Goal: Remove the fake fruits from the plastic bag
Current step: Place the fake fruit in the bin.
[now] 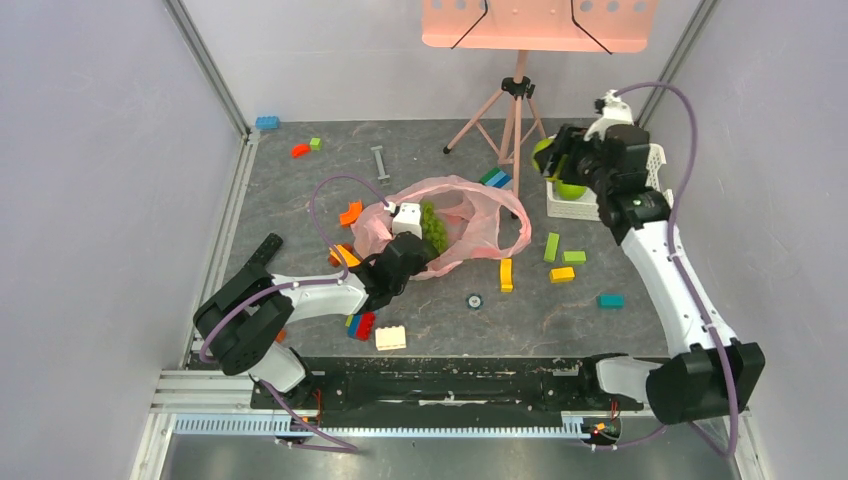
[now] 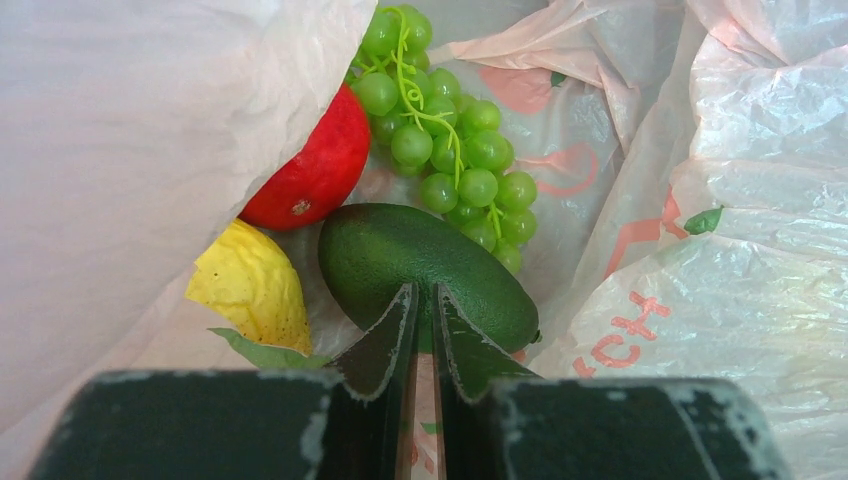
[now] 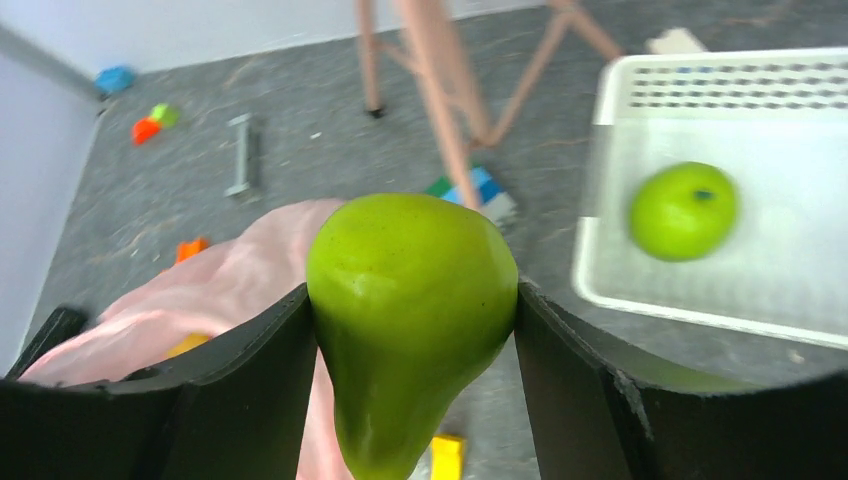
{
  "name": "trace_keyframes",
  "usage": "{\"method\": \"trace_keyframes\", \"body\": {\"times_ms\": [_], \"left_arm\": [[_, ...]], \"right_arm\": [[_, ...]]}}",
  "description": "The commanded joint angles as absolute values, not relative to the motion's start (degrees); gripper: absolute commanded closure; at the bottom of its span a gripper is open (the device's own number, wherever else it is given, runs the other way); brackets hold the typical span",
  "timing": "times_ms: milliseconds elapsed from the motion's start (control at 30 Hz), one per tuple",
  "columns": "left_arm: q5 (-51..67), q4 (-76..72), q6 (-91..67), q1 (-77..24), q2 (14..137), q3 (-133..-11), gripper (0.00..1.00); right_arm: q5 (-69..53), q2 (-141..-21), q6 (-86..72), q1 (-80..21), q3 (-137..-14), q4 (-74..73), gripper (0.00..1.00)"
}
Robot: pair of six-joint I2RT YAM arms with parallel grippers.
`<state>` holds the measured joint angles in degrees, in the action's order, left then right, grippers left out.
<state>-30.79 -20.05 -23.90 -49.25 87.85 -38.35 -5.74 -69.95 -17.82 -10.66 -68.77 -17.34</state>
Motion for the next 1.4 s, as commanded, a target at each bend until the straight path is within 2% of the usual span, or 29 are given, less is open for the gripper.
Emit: {"method": "trace_keyframes", "body": {"times_ms": [0,167,433,700,1100,1367], "left_arm": [[-30.8,-22.1,-24.6,-49.0,87.2,-39.0,0.85],[-30.4,-22.0,-24.9,-49.0,87.4,-39.1,0.85],[-29.7,-22.1,-25.4,-49.0,87.6,-39.1,0.85],[-28.9,-21.9,-25.4,-49.0,87.7,-39.2,0.85],[-28.8,-21.8,-25.2,-48.9,87.7,-39.2,0.85],[-29.6,-21.7,-24.8,-48.9,87.7,-39.2,0.85]], "right_arm": [[-8.6,-72.8,-18.2,-0.8,-69.8,-17.3,0.38],[3.7,-78.9,-17.6,6.5,-71.2,-17.0,0.36],[15.0,-93.7,-21.4,11.5,-77.9,-14.5,0.35],[16.1,-105.3,-21.4,12.5,-81.6,-5.6,0.35],[19.1,-120.7,-11.1,12.5,-95.1,-4.4,0.34],[22.8,-126.5,-9.6,12.6,-99.0,-4.7,0.33]]}}
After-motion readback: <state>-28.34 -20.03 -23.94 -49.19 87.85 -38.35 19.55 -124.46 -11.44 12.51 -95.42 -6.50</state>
